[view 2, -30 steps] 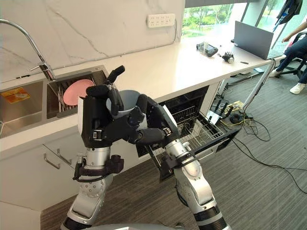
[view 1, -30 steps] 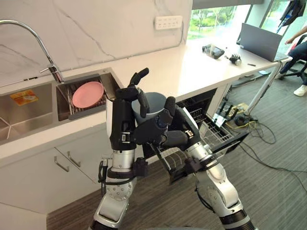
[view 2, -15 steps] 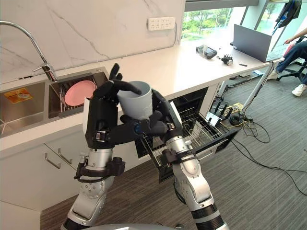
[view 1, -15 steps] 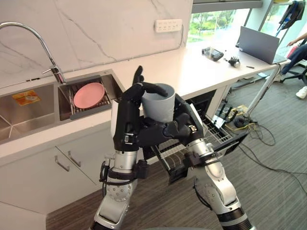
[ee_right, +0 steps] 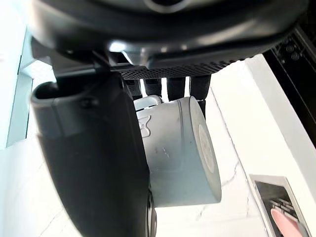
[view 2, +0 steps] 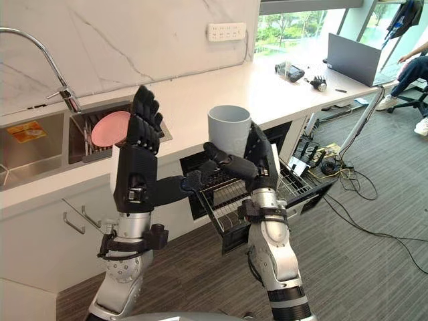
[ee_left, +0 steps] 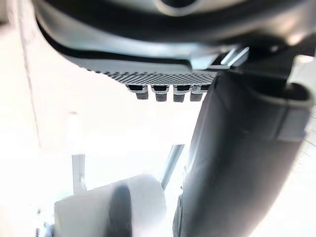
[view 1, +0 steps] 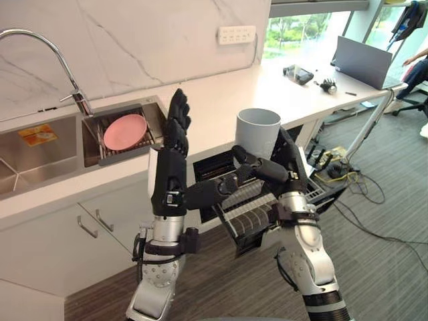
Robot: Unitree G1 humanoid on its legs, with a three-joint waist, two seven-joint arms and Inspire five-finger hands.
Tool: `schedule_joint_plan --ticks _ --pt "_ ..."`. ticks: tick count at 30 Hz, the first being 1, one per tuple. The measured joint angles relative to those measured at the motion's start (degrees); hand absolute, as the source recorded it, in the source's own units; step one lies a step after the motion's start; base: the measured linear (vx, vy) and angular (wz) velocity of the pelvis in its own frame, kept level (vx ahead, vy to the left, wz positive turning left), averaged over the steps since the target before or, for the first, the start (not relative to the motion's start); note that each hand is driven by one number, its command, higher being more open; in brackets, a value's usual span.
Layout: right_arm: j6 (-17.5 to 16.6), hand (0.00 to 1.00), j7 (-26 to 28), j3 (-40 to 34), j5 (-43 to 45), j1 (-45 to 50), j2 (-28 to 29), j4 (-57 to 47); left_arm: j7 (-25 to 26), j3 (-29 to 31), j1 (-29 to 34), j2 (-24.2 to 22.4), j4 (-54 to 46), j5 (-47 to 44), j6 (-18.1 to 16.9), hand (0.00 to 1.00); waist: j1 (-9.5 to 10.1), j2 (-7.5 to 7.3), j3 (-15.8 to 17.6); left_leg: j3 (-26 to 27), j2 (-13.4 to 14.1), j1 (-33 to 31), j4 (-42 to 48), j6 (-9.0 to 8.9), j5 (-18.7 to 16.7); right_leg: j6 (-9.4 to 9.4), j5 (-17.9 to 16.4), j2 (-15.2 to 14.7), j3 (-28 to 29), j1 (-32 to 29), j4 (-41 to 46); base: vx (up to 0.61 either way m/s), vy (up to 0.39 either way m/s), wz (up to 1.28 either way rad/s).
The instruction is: Walk over to the sink, pick up the cup, carry it to the dishwasher, place the cup inside the dishwasher, then close the dishwasher door
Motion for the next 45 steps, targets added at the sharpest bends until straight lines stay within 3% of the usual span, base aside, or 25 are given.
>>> schedule_joint_plan --ticks 4,7,8,12,16,19,20,26,33,35,40,45 --pt "0.01 0.00 -1.08 -6.77 -3.22 0.11 -1.70 0.01 -4.53 2.27 2.99 1.23 1.40 0.73 3.86 1.00 0.25 -0.52 0.36 -1.36 -0.29 -1.24 0.16 0.07 0.40 0.07 0.06 -0.34 -1.22 -0.31 0.00 -0.06 -0.001 0.19" --pt "-0.36 0.00 -1.39 -11.02 -3.50 -4.21 -6.96 4.31 -11.00 0.82 3.19 5.41 5.89 5.95 6.16 1.00 0.48 -1.13 2.12 -2.58 -0.72 -5.51 0.48 0.14 1.23 -0.12 0.93 -0.80 -2.32 -3.61 0.00 -0.10 0.009 0.19" --pt "-0.44 0.00 -1.47 -11.45 -3.77 -5.34 -7.83 5.80 -11.81 0.14 3.18 6.03 7.21 6.48 6.76 1.00 0.46 -1.15 2.69 -2.67 -0.81 -5.88 0.29 0.02 1.42 -0.12 1.08 -0.87 -2.41 -4.01 0.00 -0.08 0.017 0.11" --pt "0.34 0.00 -1.93 -11.62 -4.57 -7.47 -10.36 13.93 -12.86 -1.44 5.17 6.63 19.37 5.09 15.47 1.00 0.90 -1.09 4.17 -3.57 -0.78 -5.98 -0.82 0.30 2.69 -0.01 1.14 -0.79 -3.40 -4.28 0.02 0.01 -0.008 0.11" --pt "4.48 0.00 0.01 -10.45 -10.65 -7.26 -11.96 23.11 -13.50 2.27 7.69 5.86 30.78 -1.28 18.61 1.00 2.59 -1.04 4.20 -5.29 -0.93 -4.43 -0.76 0.28 2.70 0.01 1.10 -0.98 -5.18 -1.96 0.02 0.08 -0.002 0.26" --pt "6.46 0.00 2.39 -9.48 -13.64 -7.36 -12.28 29.53 -14.18 5.51 8.40 5.34 37.39 -4.34 18.51 1.00 3.76 -1.00 4.22 -6.82 -1.19 -3.08 -0.95 0.21 2.66 0.07 1.05 -1.25 -6.47 0.22 0.01 -0.01 0.038 0.32" --pt "7.11 0.00 4.06 -8.69 -15.69 -8.38 -12.29 33.85 -14.26 8.16 8.42 4.76 42.63 -5.52 17.98 1.00 4.96 -1.02 4.21 -7.19 -1.63 -2.99 -0.93 0.32 2.76 0.30 0.89 -1.62 -6.97 0.60 0.00 -0.07 0.048 0.19" --pt "9.71 0.00 6.61 -7.19 -18.93 -12.07 -12.98 46.50 -14.45 16.64 9.86 2.95 57.42 -5.52 18.18 1.00 6.61 -0.76 4.03 -10.14 -2.87 -2.95 -3.94 0.42 5.34 1.40 0.04 -2.48 -10.07 1.14 -0.01 -0.08 0.008 0.25" --pt "12.12 0.00 5.19 -6.88 -18.85 -19.00 -15.16 60.46 -15.72 21.46 10.93 2.73 59.14 -5.45 18.24 1.00 9.69 -1.03 4.69 -13.91 -3.01 -5.70 -6.12 0.30 8.37 1.18 0.21 -2.33 -13.91 -0.46 -0.01 -0.05 -0.006 0.31" --pt "12.14 0.00 3.63 -7.13 -18.16 -23.59 -16.28 63.99 -16.09 21.56 10.04 2.91 59.15 -5.45 18.16 1.00 10.71 -0.86 5.80 -14.62 -3.00 -8.75 -6.13 0.20 9.29 0.74 0.57 -2.21 -14.45 -2.97 -0.01 -0.06 0.018 0.23" --pt "12.10 0.00 -2.87 -10.47 -13.70 -35.03 -20.29 69.87 -16.60 22.62 6.35 2.91 59.22 -5.47 17.58 1.00 14.20 -0.41 13.93 -17.27 -2.75 -13.41 -6.15 -0.03 12.07 -0.46 1.67 -1.52 -16.32 -6.68 0.02 -0.02 -0.009 0.25" --pt "12.09 0.00 -4.58 -10.96 -11.39 -37.58 -20.28 69.86 -16.32 22.58 5.94 2.70 60.18 -5.54 16.54 1.00 15.63 -0.53 16.37 -18.29 -3.30 -14.61 -6.16 0.03 12.18 -0.45 1.69 -2.05 -17.00 -7.35 0.03 0.04 -0.013 0.13"
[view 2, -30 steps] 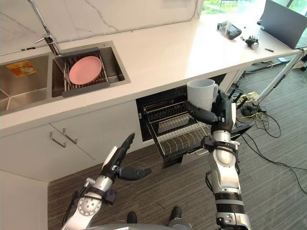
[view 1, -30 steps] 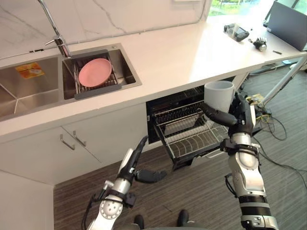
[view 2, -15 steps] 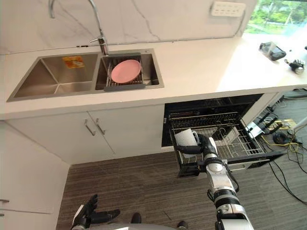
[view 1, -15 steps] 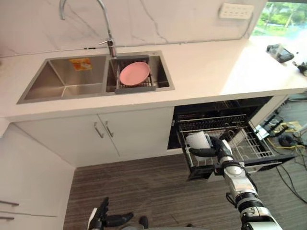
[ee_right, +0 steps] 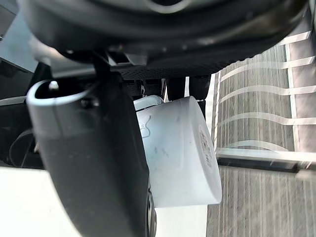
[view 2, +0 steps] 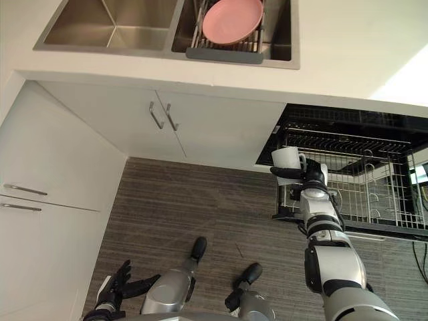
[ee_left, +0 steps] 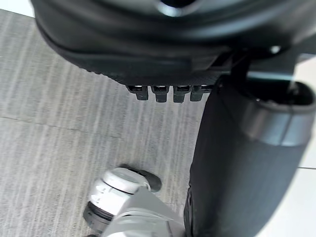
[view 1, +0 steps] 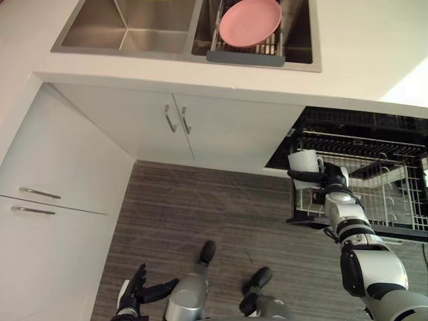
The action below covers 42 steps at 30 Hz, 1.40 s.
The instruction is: Walk over to the sink, pick up the cup, carry it to the dishwasher, place the cup inside the dishwasher, then close the dishwasher door
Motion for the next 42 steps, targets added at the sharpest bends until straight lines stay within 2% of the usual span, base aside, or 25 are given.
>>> schedule_joint_plan --ticks 4,6,10,17,20,25,35,36,42 --pt "0.18 0.00 -1.62 -1.62 2.07 -2.28 -0.31 0.00 0.02 0.02 -0.77 0.09 0.58 -0.09 -0.55 1.00 0.06 0.07 1.49 -0.39 -0.29 -1.21 -0.28 0.02 -0.39 0.02 -0.02 -0.39 -0.28 -0.38 0.01 0.00 0.008 0.13" --pt "0.51 0.00 -2.93 -1.67 2.81 -3.74 -1.40 0.00 0.07 0.03 -1.24 0.30 0.72 -0.14 -0.38 1.00 0.17 0.14 2.33 2.88 0.54 -2.06 -0.26 0.41 -0.56 0.05 -0.01 -0.68 -0.48 -0.92 0.14 0.00 0.019 0.09" --pt "1.86 0.00 -6.88 -3.96 4.49 -5.31 -3.78 0.44 0.11 -0.05 -1.25 0.42 0.90 -1.26 -0.29 1.00 0.17 0.22 2.49 2.96 0.33 -2.90 0.19 0.50 0.36 0.08 -0.04 -0.97 0.55 -1.69 0.54 0.08 -0.004 0.12" --pt "2.18 0.00 -12.82 -5.76 6.20 -10.29 -7.40 1.22 0.45 -0.26 -1.27 0.59 0.98 -2.43 -0.35 1.00 -0.08 1.59 4.05 3.32 -0.08 -3.18 0.54 0.48 0.34 0.31 -0.22 -1.53 2.71 -2.14 1.00 0.02 0.011 -0.01" --pt "2.19 0.00 -12.95 -5.76 6.02 -11.29 -8.92 2.22 0.69 -1.60 -1.28 0.70 1.25 -2.43 -0.51 1.00 -0.26 2.29 4.82 3.37 -0.07 -3.18 0.53 0.44 0.39 1.07 -0.78 -1.66 2.95 -2.33 1.60 0.00 0.000 0.00" --pt "3.34 0.00 -11.18 -5.78 5.97 -12.43 -10.26 5.77 0.60 -3.53 -1.27 0.77 1.41 -2.94 -0.78 1.00 -0.51 2.71 5.06 3.44 0.16 -3.67 0.47 0.41 0.65 1.09 -0.85 -1.52 3.15 -3.05 1.89 0.00 0.000 0.00" --pt "5.82 0.00 -7.08 -5.93 5.90 -14.99 -10.29 7.99 0.51 -3.48 -1.33 0.95 1.06 -3.67 -0.07 1.00 -0.87 3.68 6.89 4.23 0.25 -5.17 0.98 0.41 0.64 1.03 -0.88 -1.61 4.19 -5.10 2.50 0.03 -0.010 -0.04" --pt "5.87 1.00 -6.40 -5.93 5.91 -14.99 -10.29 8.01 0.51 -3.47 -1.33 0.95 1.07 -3.67 0.28 1.00 -0.84 3.84 7.08 4.15 0.25 -5.29 1.09 0.41 0.64 1.00 -0.90 -1.62 4.15 -5.15 2.57 0.00 -0.002 0.04" --pt "5.86 1.00 -3.67 -5.95 5.95 -15.28 -11.06 8.09 -0.28 -3.24 -1.56 0.95 1.14 -3.52 1.19 1.00 -0.66 3.99 7.21 3.95 0.41 -6.34 1.83 0.41 0.63 0.67 -1.13 -1.59 4.11 -6.06 3.35 0.00 0.000 0.01"
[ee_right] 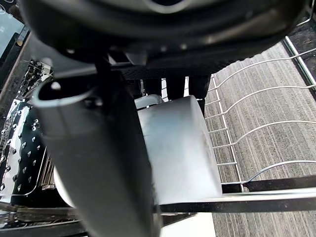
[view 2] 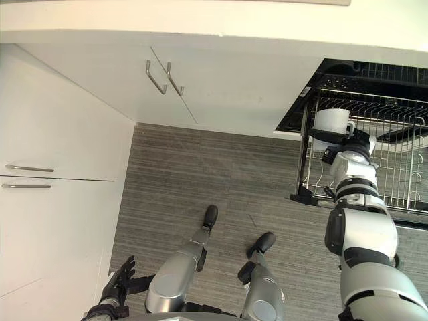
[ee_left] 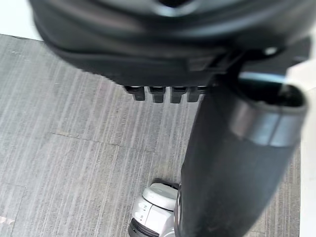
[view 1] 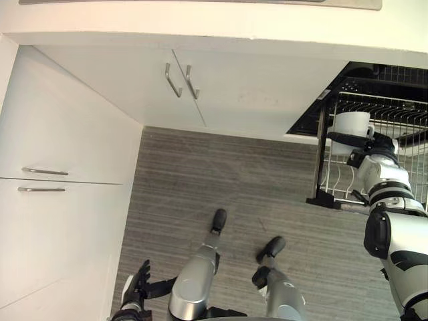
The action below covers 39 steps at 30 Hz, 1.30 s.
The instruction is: Walk over to the sink, pick up the cup, carry it to the dishwasher, place the cup inside the dishwasher, then close the dishwasher door
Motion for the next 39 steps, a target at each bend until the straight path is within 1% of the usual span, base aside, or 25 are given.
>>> schedule_joint_plan --ticks 5,9,12,14,17,19,20,21,22,23,24,26,27,28,29,30,31,32,33,34,35,36,37,38,39 --pt "0.00 1.00 1.43 0.11 -0.10 -0.51 0.01 0.30 -1.23 0.00 -0.59 0.00 -0.11 1.32 -0.33 1.00 -0.01 0.01 0.01 0.10 0.10 0.04 0.04 0.00 0.01 -0.05 -0.04 0.05 0.12 -0.04 0.15 0.00 0.000 0.00" --pt "-0.18 1.00 2.73 0.28 -0.52 -1.78 0.00 0.29 -1.34 -0.01 -0.86 0.02 -0.25 1.18 0.34 1.00 -0.06 -0.03 0.03 0.61 0.21 0.53 -0.12 0.00 0.01 -0.05 -0.03 0.07 0.68 0.01 0.23 0.02 -0.011 -0.07" --pt "-0.84 1.00 6.76 2.57 -0.50 -1.85 -0.06 -0.66 -3.06 0.02 -0.86 0.15 -0.17 -1.52 0.48 1.00 -0.13 -0.20 0.07 1.40 0.46 1.66 -0.69 -0.01 0.00 -0.08 0.01 0.23 1.61 0.35 0.28 0.02 -0.017 -0.16" --pt "-1.30 1.00 9.17 4.29 -0.24 1.39 -0.06 -5.41 -4.31 0.06 -0.84 0.07 0.12 -3.98 0.86 1.00 -0.33 -0.30 0.06 1.78 0.61 3.07 -1.34 -0.04 0.02 -0.08 0.02 0.34 1.95 1.28 0.22 0.03 -0.024 -0.10" --pt "-2.01 1.00 12.20 4.74 1.02 10.87 -0.02 -17.70 -5.18 1.97 -0.44 -0.16 0.44 -3.87 0.55 1.00 -1.63 -1.65 -0.58 2.05 0.70 4.67 -1.88 -0.24 -0.02 -0.07 0.01 0.41 2.91 2.46 0.03 0.04 -0.011 -0.04" --pt "-2.79 1.00 13.34 4.18 3.43 19.22 1.13 -29.30 -5.11 3.49 0.35 -0.16 0.72 -3.81 -0.20 1.00 -3.57 -3.47 -1.57 2.38 0.69 5.34 -1.91 -0.37 -0.12 -0.05 0.02 0.40 3.52 2.97 -0.05 0.03 -0.007 -0.08" --pt "-3.18 1.00 13.75 3.53 4.11 21.70 2.05 -32.37 -5.14 3.99 0.69 -0.17 1.11 -3.81 -0.56 1.00 -4.02 -4.03 -2.00 2.66 0.71 5.71 -1.91 -0.47 -0.21 -0.04 0.02 0.40 3.79 3.22 -0.09 0.03 -0.006 -0.25" --pt "-4.50 1.00 14.71 1.92 4.82 27.50 5.03 -38.94 -5.15 5.16 1.58 -0.19 2.14 -3.88 -1.38 1.00 -4.46 -5.36 -3.44 3.78 0.79 6.38 -1.92 -0.84 -0.53 -0.01 -0.01 0.42 4.75 3.34 -0.19 0.04 -0.013 -0.34" --pt "-5.92 1.00 15.20 0.80 5.06 33.24 8.32 -45.77 -5.15 6.51 2.66 -0.49 2.50 -3.99 -1.96 1.00 -5.18 -6.38 -4.39 4.43 0.83 7.56 -1.92 -0.73 -0.91 0.28 -0.21 0.49 5.39 4.27 -0.43 0.03 -0.017 -0.31" --pt "-6.43 1.00 15.32 0.27 5.01 36.09 10.21 -48.85 -5.11 7.02 3.26 -0.68 2.69 -4.05 -2.19 1.00 -5.70 -6.69 -5.06 4.47 0.84 8.00 -1.93 -0.58 -1.07 0.43 -0.33 0.51 5.42 4.72 -0.50 0.03 -0.020 -0.19" --pt "-7.64 1.00 15.68 -0.53 5.01 42.32 14.37 -55.44 -5.13 7.96 4.57 -1.21 3.14 -4.41 -2.66 1.00 -6.58 -7.25 -6.58 4.71 0.88 8.93 -1.95 -0.54 -1.49 0.70 -0.63 0.55 5.66 5.59 -0.51 0.00 -0.010 -0.11" --pt "-9.83 1.00 18.31 -1.11 4.86 52.28 21.20 -64.95 -4.81 10.64 6.86 -3.20 4.73 -4.45 -4.46 1.00 -7.84 -7.83 -9.65 5.16 1.06 10.23 -2.23 0.12 -2.91 0.94 -1.95 0.66 6.09 6.89 -0.52 -0.01 -0.009 -0.12" --pt "-10.40 1.00 18.91 -1.25 4.71 54.37 22.53 -67.12 -4.72 11.27 7.12 -3.70 5.04 -4.45 -4.63 1.00 -8.00 -7.79 -10.07 5.11 1.07 10.62 -2.23 0.12 -3.01 1.03 -2.07 0.70 6.00 7.37 -0.50 0.00 -0.013 0.05" --pt "-11.85 1.00 21.12 -1.38 4.65 57.64 24.55 -70.50 -4.62 12.64 7.71 -4.73 5.15 -4.66 -5.23 1.00 -8.38 -7.70 -10.90 4.96 1.12 10.97 -2.09 0.12 -3.09 1.18 -2.28 0.70 5.40 8.10 -0.51 0.00 -0.009 0.28" --pt "-13.03 1.00 24.41 -1.62 5.10 59.47 25.42 -72.64 -4.55 13.59 7.87 -5.33 5.43 -5.69 -5.94 1.00 -8.93 -7.73 -11.26 4.99 1.17 10.29 -0.35 0.20 -3.83 1.38 -2.55 0.57 4.28 8.95 -0.52 0.00 -0.003 0.34" --pt "-13.27 1.00 25.17 -1.74 5.14 59.74 25.51 -73.02 -4.56 13.74 7.85 -5.34 5.48 -5.72 -6.03 1.00 -9.10 -7.73 -11.26 5.06 1.18 9.88 0.64 0.18 -4.21 1.46 -2.61 0.50 3.85 9.25 -0.55 -0.01 0.018 0.55" --pt "-14.09 1.00 27.69 -2.62 5.25 60.03 25.50 -73.74 -4.69 14.53 7.80 -5.34 5.61 -6.03 -6.17 1.00 -9.46 -7.67 -11.25 6.73 1.42 8.12 5.27 0.25 -6.41 1.59 -2.72 0.08 2.13 10.76 -0.79 -0.01 0.042 0.62" --pt "-14.29 1.00 29.21 -4.03 5.27 60.07 25.25 -74.51 -4.77 15.58 7.81 -5.46 5.61 -6.75 -5.95 1.00 -9.36 -7.42 -11.38 10.76 2.87 7.44 8.68 0.32 -8.17 1.97 -2.64 -0.02 0.47 12.73 -1.27 0.00 0.043 0.72" --pt "-14.31 1.00 29.70 -5.09 5.27 60.13 25.09 -75.36 -4.58 15.83 7.88 -5.59 4.99 -6.81 -5.31 1.00 -9.44 -7.22 -11.51 13.06 3.75 7.48 9.50 0.27 -8.51 2.38 -2.27 -0.16 -0.59 13.72 -1.50 0.03 0.036 0.77" --pt "-14.31 1.00 30.05 -7.27 5.37 60.25 23.87 -77.92 -4.29 15.87 7.94 -5.97 3.14 -6.82 -3.06 1.00 -9.53 -6.66 -12.22 15.67 4.37 7.57 9.54 0.31 -8.44 2.74 -2.29 -0.85 -2.48 14.77 -1.44 0.08 0.062 0.82" --pt "-14.31 1.00 29.90 -9.57 6.94 59.93 21.56 -81.09 -3.72 15.79 7.82 -6.82 0.74 -6.73 -0.01 1.00 -9.48 -5.89 -12.89 16.99 4.03 7.55 8.98 0.45 -7.92 3.47 -2.34 -1.82 -4.09 15.29 -1.32 0.09 0.080 0.73" --pt "-14.35 1.00 29.87 -10.62 7.57 59.28 20.35 -82.46 -3.49 15.77 7.84 -7.35 -0.21 -6.71 1.32 1.00 -9.46 -5.61 -13.33 16.90 3.42 7.65 8.36 0.38 -7.46 3.79 -2.28 -2.30 -4.49 15.29 -1.17 0.13 0.123 0.43" --pt "-14.91 1.00 29.74 -11.98 8.75 57.45 18.43 -84.35 -3.36 15.75 7.70 -8.01 -0.80 -6.52 3.63 1.00 -9.54 -5.20 -13.93 16.88 2.15 8.64 6.53 0.80 -6.96 4.39 -2.42 -3.65 -4.66 15.33 -0.53 0.10 0.097 0.15" --pt "-15.57 1.00 29.67 -12.59 9.18 56.56 17.82 -84.90 -3.30 15.75 7.63 -8.28 -0.81 -6.44 4.65 1.00 -9.68 -5.07 -14.39 16.91 1.52 9.26 5.49 1.00 -6.83 4.72 -2.64 -4.37 -4.73 15.31 0.15 0.15 0.121 0.12" --pt "-16.99 1.00 29.16 -13.89 9.56 55.19 17.30 -85.84 -2.80 15.68 7.48 -8.71 -0.83 -6.14 6.18 1.00 -9.92 -4.77 -15.06 16.93 0.32 10.87 3.68 1.41 -6.71 5.56 -3.51 -6.11 -4.70 15.30 2.49 0.16 0.105 0.16"
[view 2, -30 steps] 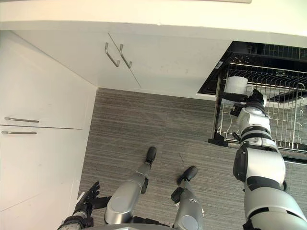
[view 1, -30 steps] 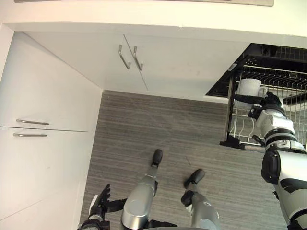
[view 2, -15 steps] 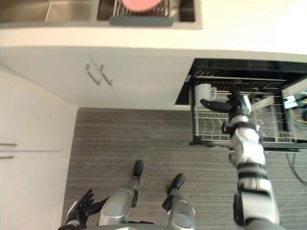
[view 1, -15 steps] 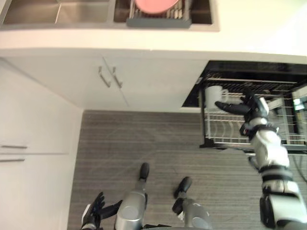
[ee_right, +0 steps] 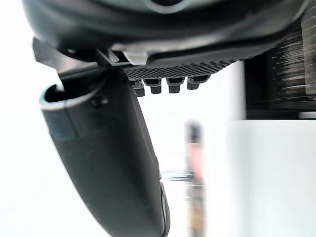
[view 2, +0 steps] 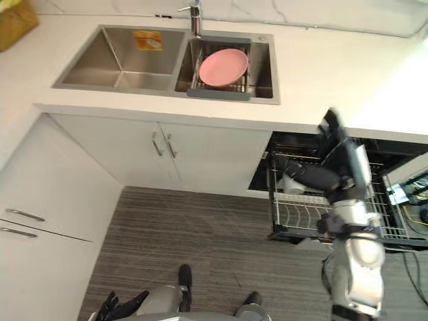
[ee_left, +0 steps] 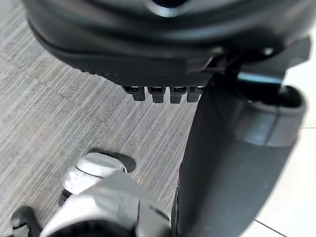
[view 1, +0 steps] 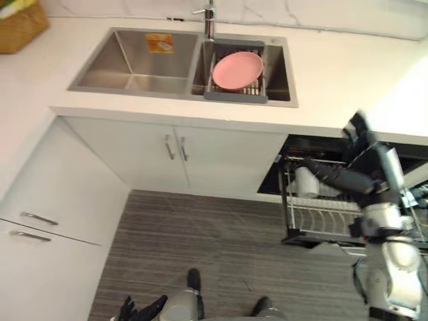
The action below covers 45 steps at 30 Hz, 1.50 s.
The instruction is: Walk over to the sink, pick up the cup, carry it to the dishwasher, place the cup inside the dishwasher, then close the dishwasher door
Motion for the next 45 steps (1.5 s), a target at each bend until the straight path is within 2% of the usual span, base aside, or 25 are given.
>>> schedule_joint_plan --ticks 2,3,5,6,7,8,9,11,13,15,17,19,27,30,31,33,34,36,38,39,40,41,42,43,45 --pt "-1.69 1.00 -1.69 -1.01 0.15 -1.45 -0.03 -0.43 0.97 -0.19 -0.18 -0.67 0.05 1.93 1.49 1.00 -0.89 0.87 -0.86 -0.12 -0.97 2.43 -1.87 0.73 -0.23 -0.29 -0.79 -2.42 0.26 -0.22 5.32 0.17 0.095 0.20" --pt "-2.06 1.00 -2.92 -1.31 0.17 -1.49 0.17 -0.42 1.36 -0.46 -0.64 -0.64 0.36 2.77 2.51 1.00 -1.38 1.50 -1.26 -0.11 -1.24 4.41 -3.02 1.10 -0.35 -1.79 -1.66 -4.28 0.67 -1.20 11.42 0.19 0.097 0.16" --pt "-2.75 1.00 -4.28 -0.73 0.11 -1.29 1.74 -0.41 1.47 -1.22 -1.08 -0.05 0.37 3.68 3.58 1.00 -1.92 1.38 -1.78 -0.79 -1.97 6.93 -3.79 2.19 -0.53 -9.19 -3.21 -7.98 3.52 -5.06 23.73 0.22 0.083 0.16" --pt "-3.49 1.00 -4.45 -0.31 -0.04 -0.36 3.18 -0.48 1.35 -3.02 -1.64 1.26 0.33 4.27 4.31 1.00 -2.81 1.24 -2.50 -2.20 -1.95 7.45 -3.34 3.40 -0.73 -9.85 -5.42 -7.29 10.17 -8.36 28.53 0.27 -0.020 0.64" --pt "-3.93 1.00 -4.99 -0.27 -0.20 1.29 4.28 -1.02 1.07 -5.01 -3.02 2.98 0.35 5.17 4.98 1.00 -4.33 1.18 -2.66 -4.88 -1.46 7.33 -2.64 3.70 -0.93 -7.19 -8.76 -2.71 17.12 -9.11 28.67 0.29 -0.070 1.11" --pt "-4.02 1.00 -5.82 -0.29 -0.20 3.28 4.55 -2.00 0.29 -6.32 -4.65 4.03 0.34 5.45 5.58 1.00 -5.56 1.07 -2.75 -7.35 -1.20 7.41 -2.45 3.83 -1.02 -6.19 -11.43 2.40 22.34 -9.32 26.40 0.18 -0.076 1.05" --pt "-4.02 1.00 -6.00 -0.31 -0.20 3.78 4.55 -2.28 0.16 -6.53 -5.06 4.17 0.34 5.52 5.67 1.00 -5.70 1.01 -2.79 -7.87 -1.19 7.46 -2.47 3.84 -1.03 -6.22 -12.00 3.53 23.26 -9.40 25.75 0.11 -0.057 0.85" --pt "-4.05 1.00 -5.52 -0.30 -0.09 4.85 4.56 -3.51 -0.77 -7.38 -7.70 4.17 0.40 5.89 7.08 1.00 -5.95 0.72 -3.00 -9.45 -1.24 7.62 -2.48 3.54 -1.28 -6.99 -13.47 9.53 25.23 -12.14 19.94 0.12 -0.077 0.40" --pt "-4.36 1.00 -4.69 -0.30 -0.01 4.74 4.56 -3.59 -1.11 -8.14 -8.30 4.22 0.42 6.13 7.66 1.00 -6.06 0.62 -2.99 -9.15 -1.36 7.53 -2.07 3.03 -1.79 -7.97 -12.77 10.86 25.99 -14.05 17.08 0.08 -0.077 0.05" --pt "-4.86 1.00 -4.43 -0.38 0.11 4.71 4.44 -3.84 -1.52 -9.09 -8.64 4.48 1.07 6.44 7.95 1.00 -6.60 -0.18 -2.47 -8.91 -1.99 6.85 1.25 1.76 -4.81 -8.41 -7.75 10.87 27.98 -13.77 13.74 0.08 -0.096 -0.02" --pt "-5.87 1.00 -5.71 -0.89 0.12 5.76 4.55 -4.90 -1.82 -9.31 -7.56 3.72 1.09 7.18 8.42 1.00 -6.89 0.83 -3.14 -5.60 0.72 6.48 3.87 0.85 -7.69 -9.02 -6.86 12.94 27.71 -11.09 9.48 0.10 -0.117 -0.13" --pt "-6.95 1.00 -7.40 -2.22 0.20 6.27 4.67 -6.77 -1.39 -9.40 -7.55 3.50 1.05 6.95 8.74 1.00 -6.93 1.41 -3.53 -4.41 1.84 6.72 3.75 0.18 -7.96 -9.31 -6.24 13.90 27.66 -10.11 7.96 0.11 -0.099 -0.10" --pt "-9.26 1.00 -13.14 0.04 -0.60 8.40 7.83 -15.98 -0.30 -10.30 -7.19 2.46 0.32 8.47 6.58 1.00 -6.66 1.74 -4.40 -1.69 2.19 8.85 3.98 -0.53 -9.02 -8.92 -6.58 14.41 27.86 -7.23 5.82 0.08 -0.010 0.00" --pt "-9.24 1.00 -14.40 0.38 -0.64 8.61 7.96 -15.98 1.10 -10.34 -6.97 2.66 0.37 8.55 5.74 1.00 -6.57 1.87 -4.19 -0.49 3.17 4.78 15.47 -1.94 -13.22 -9.31 -10.10 14.04 28.57 -8.29 10.07 -0.05 0.012 -0.06" --pt "-9.20 1.00 -15.33 0.49 -0.73 9.14 8.16 -16.62 1.38 -10.17 -6.98 2.75 -0.10 8.59 5.37 1.00 -6.69 1.68 -3.67 0.98 4.29 -0.08 26.49 -2.03 -13.73 -9.32 -11.01 13.46 28.52 -8.18 11.09 -0.11 -0.006 0.05" --pt "-8.92 1.00 -16.23 0.65 -0.94 10.62 8.09 -18.95 1.54 -10.20 -5.47 2.03 -2.16 9.69 5.14 1.00 -6.62 3.59 -3.07 0.83 8.23 -7.99 44.26 -2.67 -12.86 -9.80 -11.40 14.75 28.57 -6.53 10.73 -0.05 0.031 -0.07" --pt "-8.91 1.00 -16.32 1.08 -1.13 10.70 8.15 -19.22 1.54 -10.27 -4.50 2.01 -2.02 10.07 5.05 1.00 -6.55 4.33 -3.08 0.93 9.25 -9.21 46.62 -3.05 -13.91 -9.81 -11.41 14.97 29.16 -5.48 10.49 0.05 0.086 -0.33" --pt "-8.63 1.00 -16.70 0.86 -1.11 10.59 8.05 -19.03 1.35 -9.91 -3.53 1.62 -1.87 9.43 5.63 1.00 -6.25 4.18 -3.00 1.63 9.24 -9.16 39.07 -2.65 -16.23 -9.80 -11.40 14.07 31.14 -3.74 9.15 0.11 0.092 -0.43" --pt "-8.63 1.00 -17.19 0.41 -1.13 8.72 7.00 -17.38 1.09 -8.93 -3.61 0.98 -1.32 9.59 5.33 1.00 -6.06 4.35 -3.05 -0.01 8.66 -7.68 19.80 -3.34 -14.34 -9.80 -11.41 12.61 34.86 -1.89 3.89 0.20 0.219 -0.78" --pt "-8.62 1.00 -17.19 0.47 -1.12 8.56 6.72 -17.04 1.05 -8.40 -3.50 0.31 -0.54 9.60 5.18 1.00 -5.67 4.93 -3.17 -0.09 9.45 -7.42 17.97 -4.59 -13.38 -9.49 -11.24 13.60 36.02 -0.85 2.95 0.30 0.216 -0.80" --pt "-8.75 1.00 -17.44 0.97 -1.13 8.33 6.85 -16.85 1.22 -7.96 -3.63 -0.56 0.35 9.73 4.09 1.00 -5.44 6.35 -3.17 0.14 10.74 -7.79 18.94 -5.54 -11.63 -8.91 -12.99 15.29 38.62 -2.67 9.52 0.28 0.096 -0.59" --pt "-9.32 1.00 -18.00 2.81 -1.19 8.31 7.36 -16.36 1.33 -7.55 -2.79 0.21 -0.25 9.24 2.69 1.00 -5.14 4.01 -3.26 0.48 9.55 -7.89 21.85 -5.59 -11.61 -9.70 -15.52 15.32 40.12 -3.61 17.66 0.37 0.043 -0.48" --pt "-9.58 1.00 -17.95 3.44 -1.48 8.04 7.24 -16.09 1.31 -7.47 -2.55 1.20 -0.79 8.80 2.32 1.00 -4.93 2.23 -3.42 0.97 8.18 -8.09 23.48 -5.36 -11.53 -10.90 -19.12 13.87 40.32 -2.70 16.29 0.32 0.036 -0.35" --pt "-9.89 1.00 -17.85 4.62 -3.29 6.24 6.30 -14.66 2.11 -7.55 -3.85 1.87 0.50 8.37 2.57 1.00 -5.12 1.71 -3.89 0.32 7.23 -8.74 26.39 -3.01 -11.87 -8.94 -20.89 12.96 40.92 -1.18 14.75 0.30 0.079 -0.24" --pt "-9.96 1.00 -18.27 6.11 -5.09 4.17 6.32 -13.69 2.69 -7.50 -3.83 1.93 0.79 7.99 2.95 1.00 -5.21 1.22 -5.08 1.44 5.37 -8.88 26.69 -0.76 -13.47 -9.23 -21.05 11.16 42.27 -0.90 12.80 0.33 0.188 -0.24"
